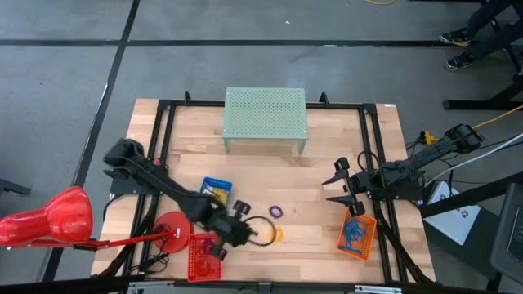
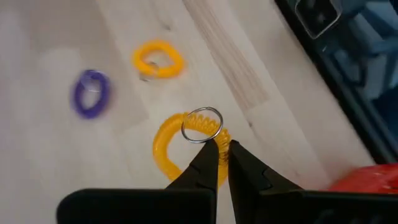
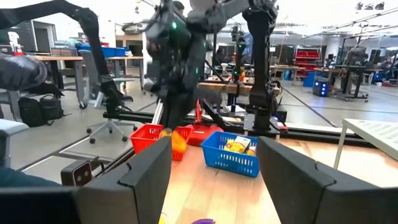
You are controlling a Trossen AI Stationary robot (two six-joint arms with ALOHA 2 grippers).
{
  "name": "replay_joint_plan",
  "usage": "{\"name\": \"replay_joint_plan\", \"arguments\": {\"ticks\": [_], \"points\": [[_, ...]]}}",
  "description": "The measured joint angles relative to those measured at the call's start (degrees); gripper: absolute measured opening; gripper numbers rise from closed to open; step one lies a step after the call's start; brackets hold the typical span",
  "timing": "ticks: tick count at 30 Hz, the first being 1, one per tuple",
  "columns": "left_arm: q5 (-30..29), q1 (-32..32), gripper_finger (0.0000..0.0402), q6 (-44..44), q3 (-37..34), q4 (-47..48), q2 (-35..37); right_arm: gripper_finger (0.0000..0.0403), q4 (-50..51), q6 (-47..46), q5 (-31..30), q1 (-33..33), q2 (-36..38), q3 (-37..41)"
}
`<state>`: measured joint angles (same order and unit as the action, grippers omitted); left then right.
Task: Pick & Place Office Desk Supplies
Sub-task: Put the top yellow spiral band into the red bin
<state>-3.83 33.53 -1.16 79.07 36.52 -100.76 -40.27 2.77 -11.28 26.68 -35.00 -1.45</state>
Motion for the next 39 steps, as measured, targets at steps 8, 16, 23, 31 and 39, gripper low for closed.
{"name": "replay_joint_plan", "arguments": {"ticks": [8,16,23,31,39], "points": [[-3.58,7.88,0.0013,-17.22,-0.01,15.56,6.58,0.0235,0.02,-0.4,0.1,0.0,-0.01,0.0],[-3.46,15.61,0.0011,-29.8,-6.79,3.68,6.48,0.0235,0.0,-0.82,-0.09,0.0,-0.01,0.0],[-2.47,18.37,0.0011,-40.81,-17.25,-2.93,6.44,0.0235,-0.02,-1.09,0.12,-0.02,-0.01,0.0],[-2.2,16.72,0.0063,-41.69,-18.69,-3.36,6.55,0.0236,-0.02,-2.34,0.12,0.0,-0.01,0.0],[1.25,14.44,0.0142,-39.71,-18.72,-4.11,7.0,0.0236,0.0,-2.16,0.12,0.0,-0.01,0.0]]}}
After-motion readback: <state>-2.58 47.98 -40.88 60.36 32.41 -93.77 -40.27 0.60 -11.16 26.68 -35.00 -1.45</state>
